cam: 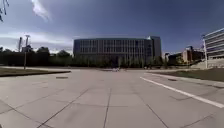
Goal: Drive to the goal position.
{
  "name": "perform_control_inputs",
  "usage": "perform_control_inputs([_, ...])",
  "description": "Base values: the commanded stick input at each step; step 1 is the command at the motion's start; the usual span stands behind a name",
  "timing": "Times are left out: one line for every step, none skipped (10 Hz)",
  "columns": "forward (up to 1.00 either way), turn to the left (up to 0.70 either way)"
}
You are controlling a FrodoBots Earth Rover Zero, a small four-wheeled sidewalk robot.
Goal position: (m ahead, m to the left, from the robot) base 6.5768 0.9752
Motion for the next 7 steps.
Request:
perform_control_inputs([0.5, 0.0])
perform_control_inputs([0.5, 0.0])
perform_control_inputs([0.5, 0.0])
perform_control_inputs([0.5, 0.0])
perform_control_inputs([0.5, 0.0])
perform_control_inputs([0.5, 0.0])
perform_control_inputs([0.5, 0.0])
